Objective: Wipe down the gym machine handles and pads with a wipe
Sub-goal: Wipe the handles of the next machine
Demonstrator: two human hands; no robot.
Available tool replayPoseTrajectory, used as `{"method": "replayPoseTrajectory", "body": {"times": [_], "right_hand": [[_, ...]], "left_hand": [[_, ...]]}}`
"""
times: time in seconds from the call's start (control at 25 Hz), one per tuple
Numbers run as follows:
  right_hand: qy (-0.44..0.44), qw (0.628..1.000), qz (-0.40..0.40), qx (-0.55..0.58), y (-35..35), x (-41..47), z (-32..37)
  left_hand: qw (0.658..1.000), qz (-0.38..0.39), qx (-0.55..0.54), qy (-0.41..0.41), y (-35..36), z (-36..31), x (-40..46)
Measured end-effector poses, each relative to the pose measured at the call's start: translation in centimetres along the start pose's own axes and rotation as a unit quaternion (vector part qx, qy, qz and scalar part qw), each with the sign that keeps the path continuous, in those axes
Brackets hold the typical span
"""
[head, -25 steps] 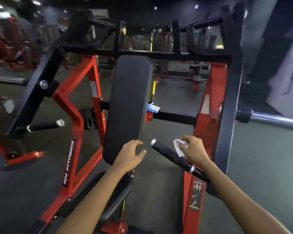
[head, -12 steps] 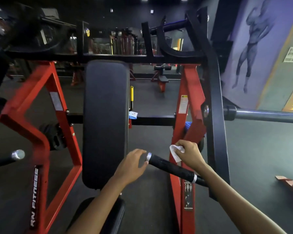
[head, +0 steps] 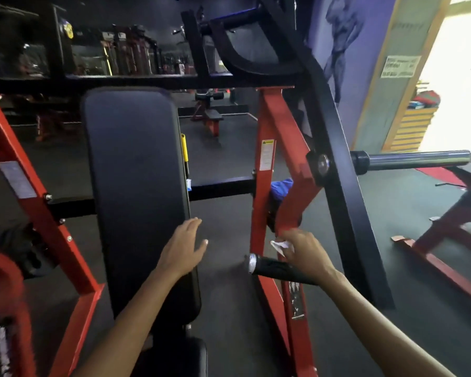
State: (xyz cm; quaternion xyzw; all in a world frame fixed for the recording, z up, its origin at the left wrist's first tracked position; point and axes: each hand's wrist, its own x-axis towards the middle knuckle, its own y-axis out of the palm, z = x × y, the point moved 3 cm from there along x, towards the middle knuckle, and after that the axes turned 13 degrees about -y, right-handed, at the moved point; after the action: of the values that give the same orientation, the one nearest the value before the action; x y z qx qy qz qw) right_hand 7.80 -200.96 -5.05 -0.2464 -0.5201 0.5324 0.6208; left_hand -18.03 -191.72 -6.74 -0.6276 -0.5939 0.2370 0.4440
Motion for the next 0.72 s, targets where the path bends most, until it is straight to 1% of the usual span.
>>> {"method": "replayPoseTrajectory", "body": {"times": [0.08,0.16,0.32,0.52,0.6,0.72], "right_hand": [[0.047,0.999,0.014,-0.019,0.8,-0.8,1.3],[0.064,0.997,0.006,-0.03,1.8,-1.5,2.7],[0.052,0.997,-0.04,-0.041,4.4,-3.2,5.0],[0.044,0.993,-0.093,-0.057,5.1,-4.9,5.4],[0.037,0.99,-0.123,-0.062,5.1,-4.9,6.2],[0.034,0.985,-0.15,-0.08,6.0,-4.2,7.4]], "left_hand": [[1.0,-0.004,0.022,0.009,-1.0,3.1,2.8],[0.999,-0.009,0.048,0.017,-1.5,6.1,5.2],[0.992,-0.01,0.111,0.062,-1.2,9.5,7.8],[0.972,-0.028,0.186,0.143,0.3,10.8,9.9],[0.966,-0.042,0.201,0.156,0.9,11.2,10.9],[0.964,-0.053,0.217,0.145,1.3,12.1,12.3]]}}
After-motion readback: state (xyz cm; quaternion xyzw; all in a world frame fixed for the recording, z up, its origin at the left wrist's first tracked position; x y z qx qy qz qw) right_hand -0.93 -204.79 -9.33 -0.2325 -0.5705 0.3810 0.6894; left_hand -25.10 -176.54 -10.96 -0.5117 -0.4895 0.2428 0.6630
